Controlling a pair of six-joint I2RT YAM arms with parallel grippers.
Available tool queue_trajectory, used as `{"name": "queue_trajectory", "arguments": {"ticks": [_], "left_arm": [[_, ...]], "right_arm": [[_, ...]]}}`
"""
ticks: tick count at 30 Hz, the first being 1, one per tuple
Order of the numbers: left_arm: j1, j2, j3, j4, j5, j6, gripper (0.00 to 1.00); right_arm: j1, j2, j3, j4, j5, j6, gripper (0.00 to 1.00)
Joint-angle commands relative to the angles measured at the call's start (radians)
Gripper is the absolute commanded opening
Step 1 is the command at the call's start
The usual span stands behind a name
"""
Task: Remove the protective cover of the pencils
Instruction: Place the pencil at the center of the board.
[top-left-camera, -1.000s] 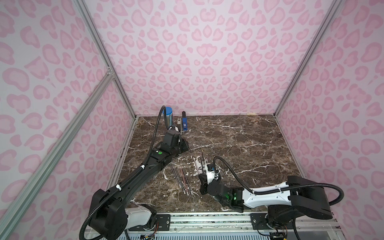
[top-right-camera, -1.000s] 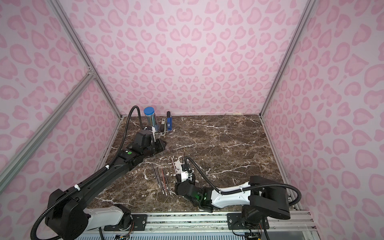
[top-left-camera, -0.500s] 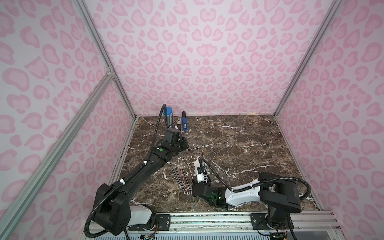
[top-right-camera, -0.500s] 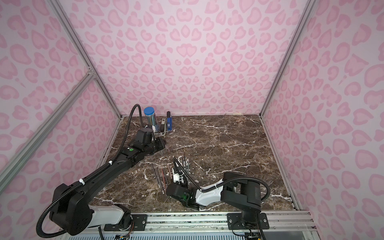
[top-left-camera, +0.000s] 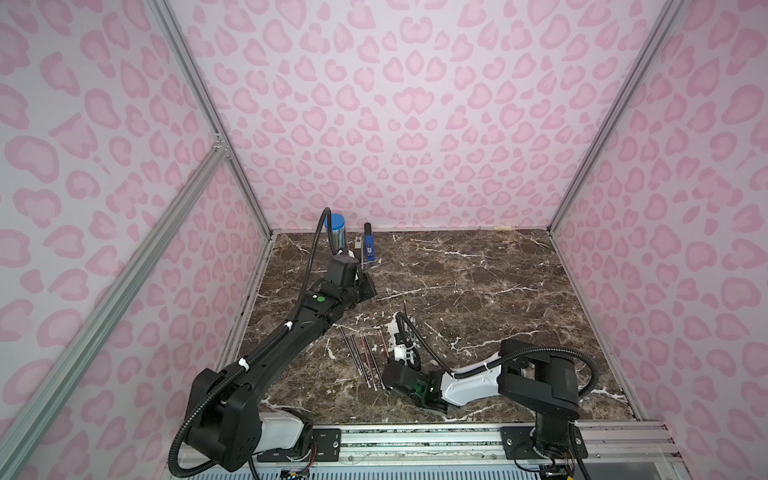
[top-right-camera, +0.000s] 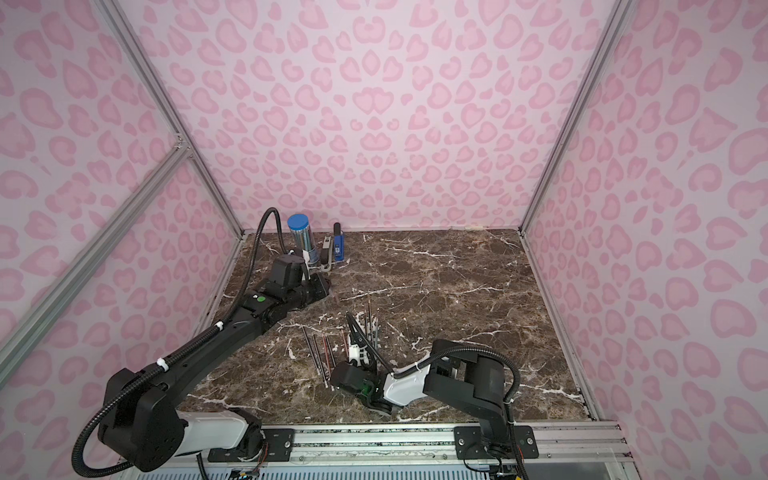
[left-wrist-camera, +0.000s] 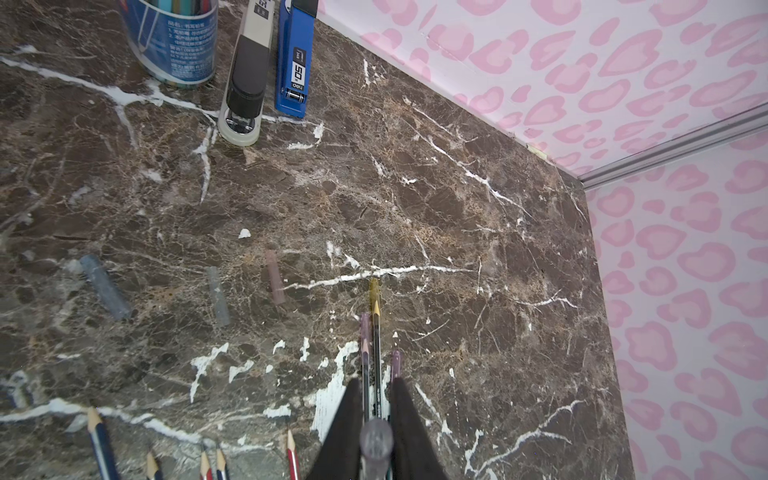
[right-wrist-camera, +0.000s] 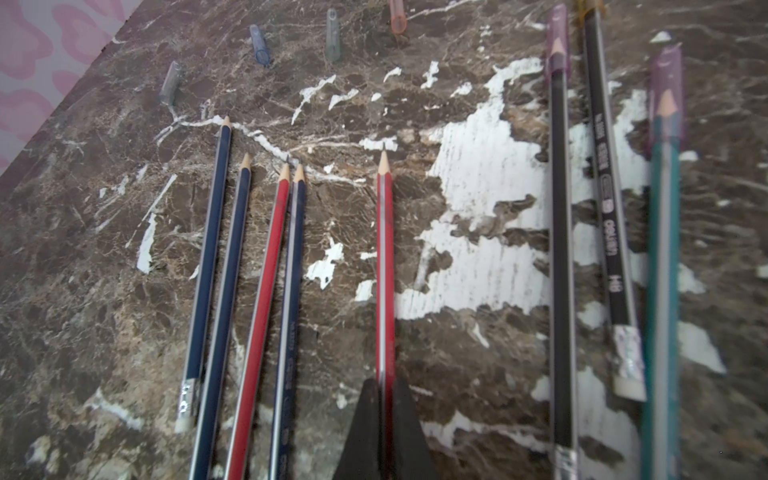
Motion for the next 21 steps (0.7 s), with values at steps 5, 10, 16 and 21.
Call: {"name": "queue_trajectory", "arguments": {"ticks": [5,10,16,21], "left_arm": [[0.0,0.04,0.033,0.006,0.013,0.02,0.17],[0.001,0.098,0.061,0.018,0.017,0.026,0.16],[0.001,0.203,0.118,0.011,0.009,0.046,0.15],[0.001,0.304,0.167,0.01,0.015,0.056,0.15]], "right_arm": [[0.001,-0.007,-0.01,-0.028,0.02,0.013,0.09],[0.001,-0.023,-0.008,-0.034,0.02,0.007,0.2],[0.001,-0.086,-0.011,-0.055,0.023,-0.013,0.32],[0.0,-0.176,-0.055,-0.07,0.044,-0.011,0.34]]}}
